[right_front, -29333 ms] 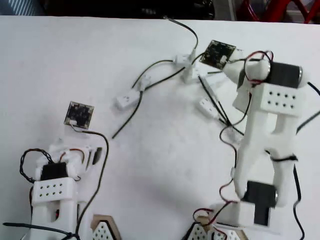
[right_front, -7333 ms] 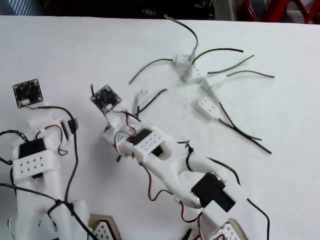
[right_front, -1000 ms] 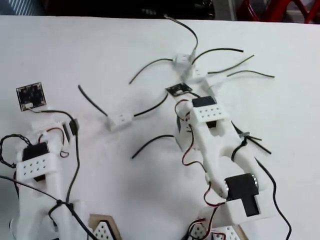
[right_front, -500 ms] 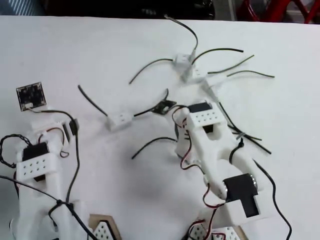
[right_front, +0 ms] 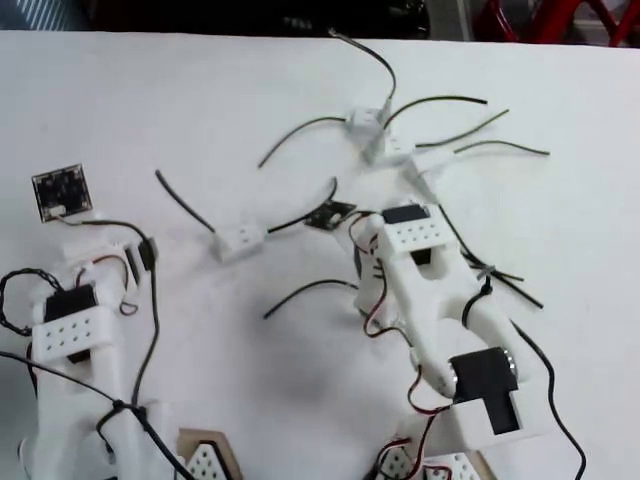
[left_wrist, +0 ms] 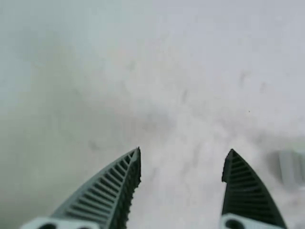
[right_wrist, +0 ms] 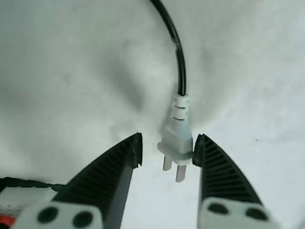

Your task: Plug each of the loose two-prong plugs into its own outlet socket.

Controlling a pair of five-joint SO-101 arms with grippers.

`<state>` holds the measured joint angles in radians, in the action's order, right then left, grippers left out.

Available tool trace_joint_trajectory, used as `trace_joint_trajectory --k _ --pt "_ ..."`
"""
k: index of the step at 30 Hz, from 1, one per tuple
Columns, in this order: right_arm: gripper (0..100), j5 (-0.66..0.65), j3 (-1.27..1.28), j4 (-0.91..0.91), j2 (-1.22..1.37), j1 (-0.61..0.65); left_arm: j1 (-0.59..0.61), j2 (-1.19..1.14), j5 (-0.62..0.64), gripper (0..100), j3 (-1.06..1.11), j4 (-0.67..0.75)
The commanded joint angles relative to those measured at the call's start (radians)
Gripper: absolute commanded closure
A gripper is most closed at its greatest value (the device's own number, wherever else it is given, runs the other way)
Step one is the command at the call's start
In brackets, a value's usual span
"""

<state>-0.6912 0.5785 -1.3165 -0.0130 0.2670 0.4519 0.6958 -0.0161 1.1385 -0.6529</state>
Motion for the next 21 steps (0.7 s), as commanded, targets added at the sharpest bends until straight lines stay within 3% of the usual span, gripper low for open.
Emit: trace_joint_trajectory --k 1,8,14,21 --pt "82.9 -0.008 -0.003 -0.01 0.016 -0.012 0.005 0.027 -0.009 72 -0.003 0.023" --pt "83.2 -0.008 -0.06 -0.013 0.139 -0.012 0.005 0.027 -0.009 72 -0.003 0.023" --pt "97.7 -0.008 -0.069 -0.008 0.153 -0.012 0.005 0.027 -0.009 72 -0.003 0.023" --pt "98.1 -0.008 -0.071 -0.015 0.153 -0.013 0.005 0.027 -0.009 72 -0.003 0.023"
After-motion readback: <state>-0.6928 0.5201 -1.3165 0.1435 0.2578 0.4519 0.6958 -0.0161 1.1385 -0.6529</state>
